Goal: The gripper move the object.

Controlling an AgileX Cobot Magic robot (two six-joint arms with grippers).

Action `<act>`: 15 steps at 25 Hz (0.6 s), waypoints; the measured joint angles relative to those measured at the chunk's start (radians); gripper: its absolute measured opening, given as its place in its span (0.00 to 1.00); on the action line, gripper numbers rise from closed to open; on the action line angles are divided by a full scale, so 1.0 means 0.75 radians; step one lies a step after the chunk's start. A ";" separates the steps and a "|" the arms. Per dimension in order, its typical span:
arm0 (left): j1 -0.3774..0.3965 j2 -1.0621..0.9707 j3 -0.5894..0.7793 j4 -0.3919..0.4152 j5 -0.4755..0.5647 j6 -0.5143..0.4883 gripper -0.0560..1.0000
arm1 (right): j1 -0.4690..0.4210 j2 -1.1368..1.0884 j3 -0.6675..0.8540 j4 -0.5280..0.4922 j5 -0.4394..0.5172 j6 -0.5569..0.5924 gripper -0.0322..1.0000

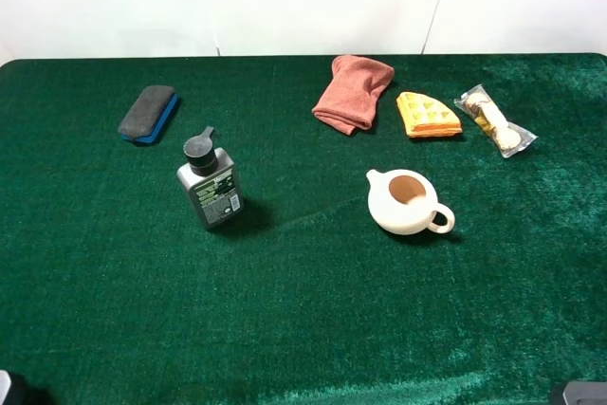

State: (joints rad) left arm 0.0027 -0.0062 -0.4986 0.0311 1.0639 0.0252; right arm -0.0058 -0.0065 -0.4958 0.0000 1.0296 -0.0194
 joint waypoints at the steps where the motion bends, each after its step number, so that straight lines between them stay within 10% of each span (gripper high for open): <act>1: 0.000 0.000 0.000 0.000 0.000 0.000 0.99 | 0.000 0.000 0.000 0.000 -0.001 0.000 0.70; 15: 0.000 0.000 0.000 0.000 0.000 0.000 0.99 | 0.000 0.000 0.000 0.000 -0.001 0.004 0.70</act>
State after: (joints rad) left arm 0.0027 -0.0062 -0.4986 0.0311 1.0639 0.0252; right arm -0.0058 -0.0065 -0.4958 0.0000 1.0287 -0.0163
